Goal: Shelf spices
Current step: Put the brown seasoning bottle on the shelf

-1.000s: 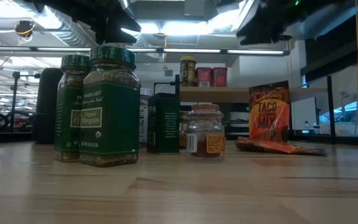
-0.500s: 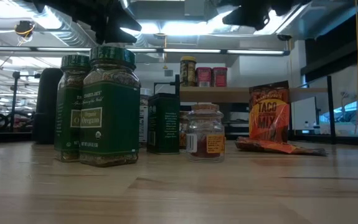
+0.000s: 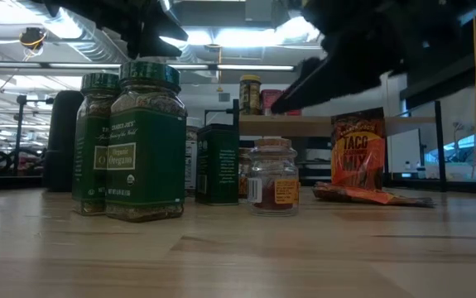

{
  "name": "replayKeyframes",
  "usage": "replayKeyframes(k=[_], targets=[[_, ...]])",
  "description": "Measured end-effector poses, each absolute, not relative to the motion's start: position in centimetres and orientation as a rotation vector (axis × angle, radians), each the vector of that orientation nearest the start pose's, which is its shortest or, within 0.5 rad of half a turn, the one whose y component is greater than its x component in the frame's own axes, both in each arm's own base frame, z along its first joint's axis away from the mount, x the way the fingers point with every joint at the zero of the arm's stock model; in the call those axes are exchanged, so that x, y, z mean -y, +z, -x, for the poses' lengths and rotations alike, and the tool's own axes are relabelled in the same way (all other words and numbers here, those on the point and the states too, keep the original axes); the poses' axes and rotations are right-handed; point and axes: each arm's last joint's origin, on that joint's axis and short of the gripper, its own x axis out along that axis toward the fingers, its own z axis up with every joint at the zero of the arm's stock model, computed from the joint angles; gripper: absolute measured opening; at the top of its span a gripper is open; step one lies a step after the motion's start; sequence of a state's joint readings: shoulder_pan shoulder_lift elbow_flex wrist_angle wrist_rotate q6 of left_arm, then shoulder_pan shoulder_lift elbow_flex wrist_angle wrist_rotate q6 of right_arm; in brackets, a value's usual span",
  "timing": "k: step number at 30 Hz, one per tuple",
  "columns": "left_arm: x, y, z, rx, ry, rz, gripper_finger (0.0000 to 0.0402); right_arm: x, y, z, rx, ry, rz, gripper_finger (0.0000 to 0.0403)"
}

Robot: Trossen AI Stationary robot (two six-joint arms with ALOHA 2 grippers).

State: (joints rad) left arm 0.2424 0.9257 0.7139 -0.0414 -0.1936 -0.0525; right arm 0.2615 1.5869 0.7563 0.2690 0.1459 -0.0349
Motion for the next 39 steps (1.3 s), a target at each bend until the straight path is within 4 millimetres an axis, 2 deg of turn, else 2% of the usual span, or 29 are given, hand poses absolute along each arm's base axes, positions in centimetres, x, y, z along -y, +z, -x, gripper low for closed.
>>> replayKeyframes(k=[5,13,28,33,39], targets=[[-5.5,29.7,-19.9,-0.246,0.440,0.058,0.0290,-7.9,16.0,-31.3,-0.555,0.123,0.153,0.0274],[-5.5,29.7,-19.9,-0.250,0.440,0.058,0.0290,-8.1,14.6,-31.9,-0.557,0.108,0.162,0.0245],[-5.5,29.7,-19.9,-0.251,0.440,0.058,0.0290,-8.4,12.8,-32.6,-0.552,0.146,0.133,0.0243],[-5.5,29.7,-19.9,-0.252,0.440,0.058,0.0290,-8.4,11.6,-32.7,-0.584,0.146,0.139,0.0243],[-5.5,29.7,-19.9,-0.252,0.440,0.058,0.0290,-8.5,11.7,-33.1,-0.535,0.146,0.130,0.0224]])
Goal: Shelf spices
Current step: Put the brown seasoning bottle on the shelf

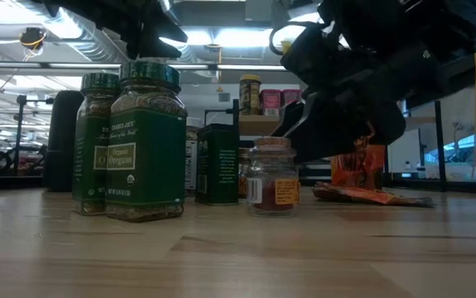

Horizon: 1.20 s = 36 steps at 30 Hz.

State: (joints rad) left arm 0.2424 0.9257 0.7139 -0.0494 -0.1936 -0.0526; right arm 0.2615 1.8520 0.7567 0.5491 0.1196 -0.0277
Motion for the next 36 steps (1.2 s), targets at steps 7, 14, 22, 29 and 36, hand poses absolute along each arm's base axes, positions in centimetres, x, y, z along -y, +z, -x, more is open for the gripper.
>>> replayKeyframes(k=[7,14,22,29,36], targets=[[-5.5,29.7,-19.9,-0.252,0.440,0.058,0.0290,-8.4,11.7,-33.1,-0.530,0.128,0.140,0.0184],[-5.5,29.7,-19.9,-0.253,0.440,0.058,0.0290,-8.4,12.0,-33.1,-0.520,0.114,0.126,0.0179],[-5.5,29.7,-19.9,-0.254,0.440,0.058,0.0290,-8.2,14.8,-32.2,-0.508,0.116,0.129,0.0155],[-5.5,29.5,-19.9,-0.265,0.440,0.058,0.0290,-7.6,17.6,-31.1,-0.494,0.037,0.158,0.0159],[-5.5,29.5,-19.9,-0.267,0.440,0.059,0.0290,-7.2,19.0,-30.5,-0.467,-0.050,0.179,0.0159]])
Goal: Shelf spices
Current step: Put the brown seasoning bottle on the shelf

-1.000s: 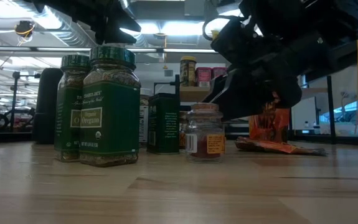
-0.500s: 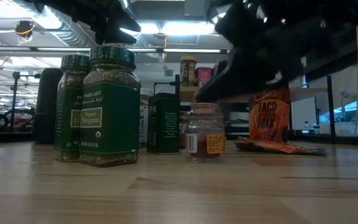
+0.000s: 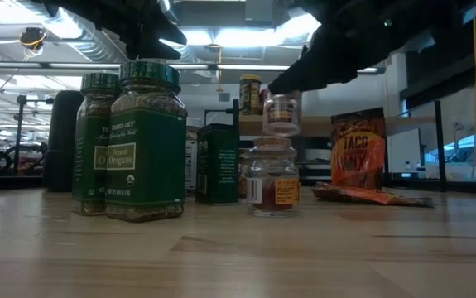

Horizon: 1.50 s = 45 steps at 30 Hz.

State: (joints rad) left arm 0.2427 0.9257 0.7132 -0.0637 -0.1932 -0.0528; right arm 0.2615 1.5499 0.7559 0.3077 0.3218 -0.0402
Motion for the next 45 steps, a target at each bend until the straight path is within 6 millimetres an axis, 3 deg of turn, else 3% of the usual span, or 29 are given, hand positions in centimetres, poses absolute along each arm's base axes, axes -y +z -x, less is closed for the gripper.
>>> replayKeyframes(k=[6,12,19,25,30,35,45], targets=[[-5.5,29.5,-19.9,-0.267,0.441,0.059,0.0290,-6.6,20.2,-30.2,-0.436,-0.161,0.245,0.0160],[-5.5,29.5,-19.9,-0.267,0.441,0.059,0.0290,-4.5,22.8,-31.4,-0.428,-0.263,0.275,0.0160],[-5.5,29.5,-19.8,-0.268,0.441,0.058,0.0290,0.0,26.2,-32.9,-0.475,-0.336,0.364,0.0160],[-5.5,29.5,-19.9,-0.268,0.441,0.058,0.0290,4.5,27.9,-33.1,-0.498,-0.366,0.383,0.0161],[-5.5,29.5,-19.9,-0.268,0.440,0.059,0.0290,8.5,27.8,-32.5,-0.509,-0.382,0.331,0.0161],[-5.5,29.5,-19.9,-0.266,0.441,0.058,0.0290,11.1,26.9,-32.5,-0.513,-0.376,0.262,0.0161],[-5.5,29.5,-19.9,-0.267,0.440,0.058,0.0290,11.5,25.7,-33.6,-0.491,-0.362,0.266,0.0161]])
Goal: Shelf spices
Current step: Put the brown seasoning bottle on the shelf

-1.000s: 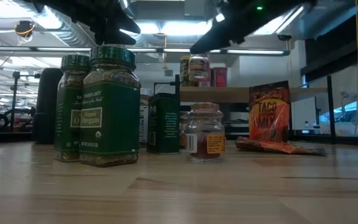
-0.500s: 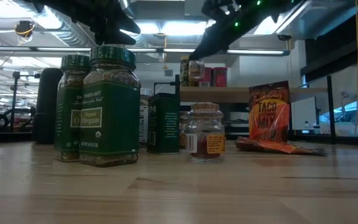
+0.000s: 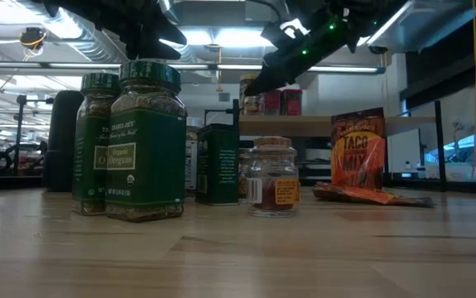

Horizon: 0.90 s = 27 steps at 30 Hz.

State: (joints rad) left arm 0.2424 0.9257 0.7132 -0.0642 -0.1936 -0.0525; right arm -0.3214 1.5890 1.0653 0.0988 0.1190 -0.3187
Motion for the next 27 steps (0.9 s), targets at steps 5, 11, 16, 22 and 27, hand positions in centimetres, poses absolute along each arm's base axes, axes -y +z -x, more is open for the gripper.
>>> replayKeyframes(k=[5,11,16,22,27], targets=[[-5.49,29.52,-19.85,-0.267,0.441,0.058,0.0290,11.61,25.86,-33.60,-0.478,-0.383,0.272,0.0161],[-5.49,29.51,-19.85,-0.268,0.441,0.058,0.0290,11.62,25.93,-33.63,-0.471,-0.386,0.273,0.0166],[-5.49,29.52,-19.85,-0.267,0.441,0.058,0.0290,11.67,25.99,-33.63,-0.467,-0.403,0.276,0.0198],[-5.48,29.52,-19.86,-0.267,0.440,0.058,0.0290,11.67,26.00,-33.63,-0.467,-0.404,0.277,0.0237],[-5.49,29.50,-19.84,-0.270,0.441,0.058,0.0290,11.44,26.64,-33.24,-0.461,-0.402,0.280,0.0247]])
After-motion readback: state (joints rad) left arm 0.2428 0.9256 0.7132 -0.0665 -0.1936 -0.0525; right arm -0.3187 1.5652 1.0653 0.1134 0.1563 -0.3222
